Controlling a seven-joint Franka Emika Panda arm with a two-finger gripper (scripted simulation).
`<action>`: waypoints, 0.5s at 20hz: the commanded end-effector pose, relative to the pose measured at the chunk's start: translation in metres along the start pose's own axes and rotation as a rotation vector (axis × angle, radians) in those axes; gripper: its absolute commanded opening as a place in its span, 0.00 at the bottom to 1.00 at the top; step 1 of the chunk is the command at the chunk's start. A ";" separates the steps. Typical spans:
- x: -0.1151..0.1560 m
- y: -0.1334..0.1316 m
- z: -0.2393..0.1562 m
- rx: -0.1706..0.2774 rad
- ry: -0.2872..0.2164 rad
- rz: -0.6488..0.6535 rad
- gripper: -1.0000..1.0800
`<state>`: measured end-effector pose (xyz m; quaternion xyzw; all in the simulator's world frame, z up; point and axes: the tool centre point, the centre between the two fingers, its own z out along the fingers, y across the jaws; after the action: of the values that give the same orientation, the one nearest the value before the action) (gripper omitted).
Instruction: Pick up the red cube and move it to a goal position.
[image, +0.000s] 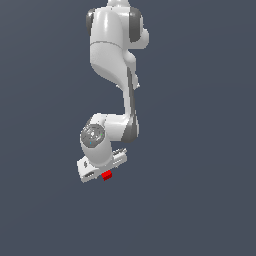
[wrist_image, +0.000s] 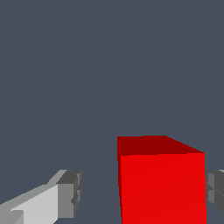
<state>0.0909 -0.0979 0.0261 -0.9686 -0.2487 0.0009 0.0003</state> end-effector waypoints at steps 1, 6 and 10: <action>0.003 0.003 0.003 -0.001 0.001 -0.017 0.96; 0.006 0.005 0.006 -0.001 0.002 -0.028 0.96; 0.006 0.005 0.006 -0.001 0.002 -0.028 0.00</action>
<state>0.0982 -0.0994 0.0200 -0.9650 -0.2621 0.0001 0.0000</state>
